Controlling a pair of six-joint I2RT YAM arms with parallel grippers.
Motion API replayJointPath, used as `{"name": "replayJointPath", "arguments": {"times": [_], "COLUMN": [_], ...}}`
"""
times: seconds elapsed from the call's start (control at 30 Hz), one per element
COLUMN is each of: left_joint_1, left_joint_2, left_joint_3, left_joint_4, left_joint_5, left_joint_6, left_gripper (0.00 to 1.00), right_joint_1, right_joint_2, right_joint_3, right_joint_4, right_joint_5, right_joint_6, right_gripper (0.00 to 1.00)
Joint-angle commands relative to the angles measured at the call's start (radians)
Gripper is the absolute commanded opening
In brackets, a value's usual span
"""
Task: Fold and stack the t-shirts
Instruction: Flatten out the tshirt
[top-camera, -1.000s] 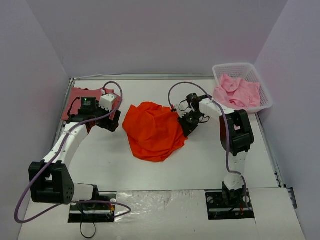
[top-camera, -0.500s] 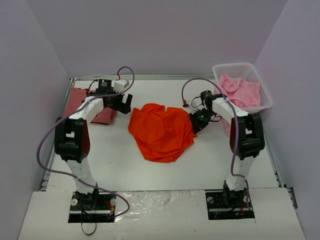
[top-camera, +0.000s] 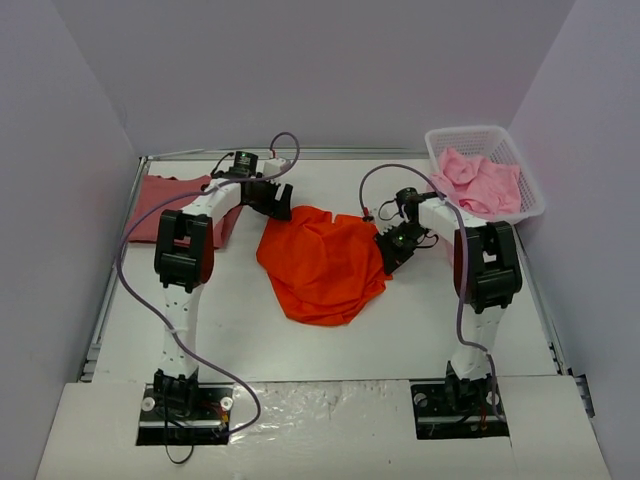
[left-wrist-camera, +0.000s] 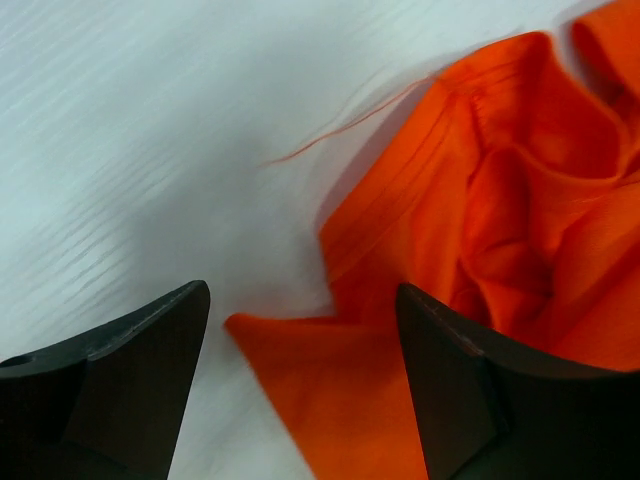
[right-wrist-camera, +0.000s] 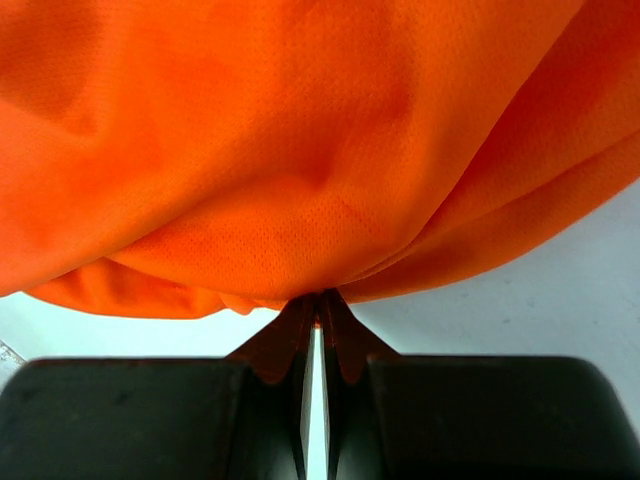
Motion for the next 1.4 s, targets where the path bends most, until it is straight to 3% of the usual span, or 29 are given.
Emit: {"name": "replayJointPath", "arguments": {"times": [0.0,0.23,0.27,0.3,0.4,0.47,0.5,0.77,0.93,1.17,1.37], "left_joint_1": [-0.024,-0.062,-0.065,-0.074,-0.087,-0.087,-0.087,-0.081,-0.065,-0.058,-0.065], "left_joint_2": [-0.002,0.061,0.072,0.075,0.089,0.087,0.084,-0.086,-0.261,-0.509,-0.724], "left_joint_3": [0.069,0.142,0.152,0.16,0.189,0.192,0.191,0.154,0.152,0.093,-0.111], "left_joint_4": [-0.041,-0.105,-0.112,-0.118,-0.159,-0.179,-0.187,-0.251,-0.303,-0.378,-0.468], "left_joint_5": [0.093,0.161,0.16,0.141,0.089,0.063,0.025,-0.216,-0.365,-0.42,-0.385], "left_joint_6": [-0.016,-0.008,-0.005,0.002,0.03,0.041,0.05,0.133,0.147,0.134,0.159], "left_gripper": [0.74,0.69,0.65,0.51,0.32,0.06,0.03,0.02,0.02,0.02,0.02], "right_joint_1": [0.01,0.013,0.014,0.014,0.017,0.019,0.017,0.01,-0.03,-0.107,-0.11], "right_joint_2": [0.018,0.036,0.038,0.038,0.038,0.035,0.027,-0.071,-0.151,-0.249,-0.368], "right_joint_3": [-0.01,-0.014,-0.014,-0.017,-0.019,-0.022,-0.025,0.023,0.153,0.401,0.316], "right_joint_4": [-0.03,-0.023,-0.023,-0.022,-0.02,-0.019,-0.016,-0.02,-0.069,-0.117,-0.129], "right_joint_5": [0.012,0.034,0.035,0.038,0.041,0.048,0.052,0.132,0.205,0.232,0.169], "right_joint_6": [-0.011,-0.01,-0.008,-0.008,-0.005,-0.005,-0.004,0.039,0.053,0.096,0.093], "right_gripper": [0.0,0.0,0.0,0.0,0.0,0.0,0.0,0.0,0.0,0.0,0.0]}}
